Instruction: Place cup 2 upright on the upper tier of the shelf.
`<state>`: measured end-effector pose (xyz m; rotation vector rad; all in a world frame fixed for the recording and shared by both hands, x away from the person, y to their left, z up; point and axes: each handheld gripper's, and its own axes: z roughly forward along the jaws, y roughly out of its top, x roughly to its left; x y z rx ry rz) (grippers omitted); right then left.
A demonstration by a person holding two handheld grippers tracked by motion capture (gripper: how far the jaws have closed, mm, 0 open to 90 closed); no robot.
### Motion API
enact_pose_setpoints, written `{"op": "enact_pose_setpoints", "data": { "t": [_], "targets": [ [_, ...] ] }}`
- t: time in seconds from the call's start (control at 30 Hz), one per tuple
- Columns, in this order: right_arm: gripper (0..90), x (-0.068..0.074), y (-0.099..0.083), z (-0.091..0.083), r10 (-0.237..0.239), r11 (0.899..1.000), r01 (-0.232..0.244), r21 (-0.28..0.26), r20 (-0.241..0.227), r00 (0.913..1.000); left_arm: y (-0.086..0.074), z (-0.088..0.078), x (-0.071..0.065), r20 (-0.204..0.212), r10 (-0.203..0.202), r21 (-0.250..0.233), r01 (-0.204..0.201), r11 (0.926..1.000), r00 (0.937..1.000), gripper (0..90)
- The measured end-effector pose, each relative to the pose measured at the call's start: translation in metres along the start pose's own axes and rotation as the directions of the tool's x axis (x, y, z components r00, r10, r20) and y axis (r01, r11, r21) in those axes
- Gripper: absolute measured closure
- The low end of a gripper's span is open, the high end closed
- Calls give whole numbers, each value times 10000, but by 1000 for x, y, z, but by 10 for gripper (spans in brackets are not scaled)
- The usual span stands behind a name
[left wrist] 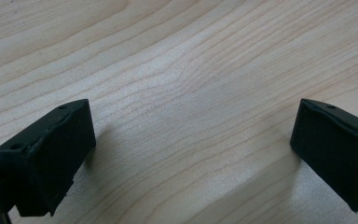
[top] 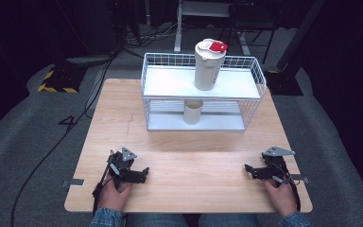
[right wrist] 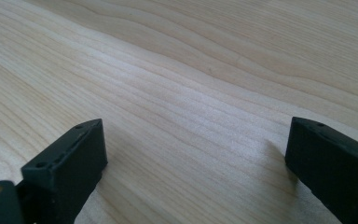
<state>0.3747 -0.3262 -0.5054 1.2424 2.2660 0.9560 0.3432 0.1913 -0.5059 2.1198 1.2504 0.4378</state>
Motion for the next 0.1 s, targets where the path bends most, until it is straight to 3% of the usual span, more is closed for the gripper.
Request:
{"op": "enact_pose_setpoints", "data": {
  "t": [0.1],
  "targets": [
    [37, 0, 0, 0, 11, 10000, -11, 23, 29, 10000, 0, 0, 0, -6, -5, 0, 5, 10000, 10000, 4]
  ]
}}
